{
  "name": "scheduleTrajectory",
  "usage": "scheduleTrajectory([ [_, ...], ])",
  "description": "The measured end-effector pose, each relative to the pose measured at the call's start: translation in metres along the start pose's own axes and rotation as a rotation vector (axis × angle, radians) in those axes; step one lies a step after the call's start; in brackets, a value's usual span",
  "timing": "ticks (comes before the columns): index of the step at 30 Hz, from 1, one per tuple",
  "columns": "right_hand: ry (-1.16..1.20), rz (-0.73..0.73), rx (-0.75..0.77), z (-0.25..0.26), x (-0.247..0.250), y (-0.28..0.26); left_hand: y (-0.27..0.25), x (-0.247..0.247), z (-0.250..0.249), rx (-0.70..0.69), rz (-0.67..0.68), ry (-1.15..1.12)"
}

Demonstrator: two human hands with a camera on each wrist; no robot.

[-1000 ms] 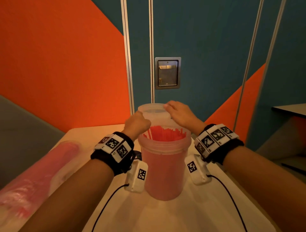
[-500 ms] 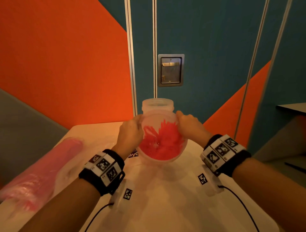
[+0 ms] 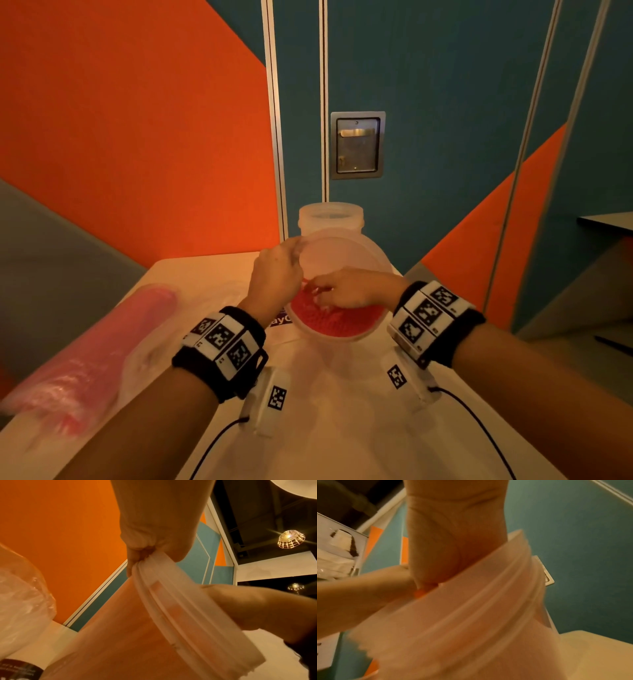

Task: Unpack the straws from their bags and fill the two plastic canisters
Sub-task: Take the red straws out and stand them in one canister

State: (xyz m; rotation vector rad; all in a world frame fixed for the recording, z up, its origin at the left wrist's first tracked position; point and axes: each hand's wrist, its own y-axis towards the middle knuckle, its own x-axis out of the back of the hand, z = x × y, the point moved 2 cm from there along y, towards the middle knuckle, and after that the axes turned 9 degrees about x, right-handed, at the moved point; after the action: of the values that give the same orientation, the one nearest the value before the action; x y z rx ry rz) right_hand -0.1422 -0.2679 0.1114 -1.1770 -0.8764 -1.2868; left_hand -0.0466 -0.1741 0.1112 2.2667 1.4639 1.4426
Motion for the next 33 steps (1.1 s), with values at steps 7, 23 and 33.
scheduleTrajectory([
  [7,0.052,-0.268,0.145,0.006,0.035,-0.010,0.016,0.003,0.015,0.084,0.028,-0.043],
  [23,-0.162,0.025,0.102,0.022,0.023,-0.011,0.044,0.012,0.035,0.455,0.193,-0.098],
  [33,-0.185,-0.061,-0.019,0.009,0.025,-0.003,0.017,0.034,0.065,0.542,0.254,-0.414],
])
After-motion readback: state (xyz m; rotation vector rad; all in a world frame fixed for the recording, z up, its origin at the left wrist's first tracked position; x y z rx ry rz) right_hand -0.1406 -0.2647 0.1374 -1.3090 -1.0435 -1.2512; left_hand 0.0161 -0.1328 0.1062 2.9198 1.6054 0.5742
